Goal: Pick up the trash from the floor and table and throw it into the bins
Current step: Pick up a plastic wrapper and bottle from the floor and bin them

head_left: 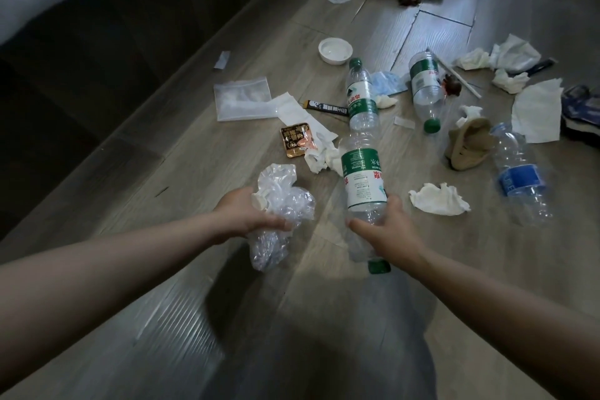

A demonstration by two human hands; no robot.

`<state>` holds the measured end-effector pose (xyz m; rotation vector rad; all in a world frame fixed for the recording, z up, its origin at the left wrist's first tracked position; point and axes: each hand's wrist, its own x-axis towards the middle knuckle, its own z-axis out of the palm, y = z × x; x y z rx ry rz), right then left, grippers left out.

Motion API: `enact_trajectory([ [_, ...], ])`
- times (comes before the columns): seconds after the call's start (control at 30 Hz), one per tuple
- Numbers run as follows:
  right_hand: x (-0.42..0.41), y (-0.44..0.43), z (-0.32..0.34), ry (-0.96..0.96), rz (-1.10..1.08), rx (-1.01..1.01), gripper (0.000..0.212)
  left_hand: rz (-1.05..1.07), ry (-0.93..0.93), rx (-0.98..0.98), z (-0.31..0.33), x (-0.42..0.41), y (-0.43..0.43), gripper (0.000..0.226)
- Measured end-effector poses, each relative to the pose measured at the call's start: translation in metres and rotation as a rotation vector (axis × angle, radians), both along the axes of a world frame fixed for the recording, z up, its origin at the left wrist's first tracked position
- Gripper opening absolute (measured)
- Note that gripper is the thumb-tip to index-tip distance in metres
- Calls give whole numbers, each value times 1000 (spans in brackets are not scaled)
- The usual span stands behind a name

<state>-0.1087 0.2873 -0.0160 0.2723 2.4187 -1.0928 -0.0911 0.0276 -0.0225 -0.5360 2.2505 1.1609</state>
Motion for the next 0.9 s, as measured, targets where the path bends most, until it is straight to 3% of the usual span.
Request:
enact_trajectory([
  [0.13,-9,0,32,-2,-27,-28,82,115,26,57,27,1,2,71],
  [0.37,20,10,152,-116,-310,-188,57,410,-2,115,145,38,15,68],
  [0.43,26,11,179,-122,-344,-249,54,433,13,105,174,41,15,78],
  [0.57,21,13,308,-79,-352,-228,55,460,68,64,308,35,19,98],
  [0.77,7,30,523,12,-353,-282,55,479,223,127,531,16,57,58],
  [0.9,6,54,677,131,-349,-322,48,450,290,219,673,-1,80,66],
])
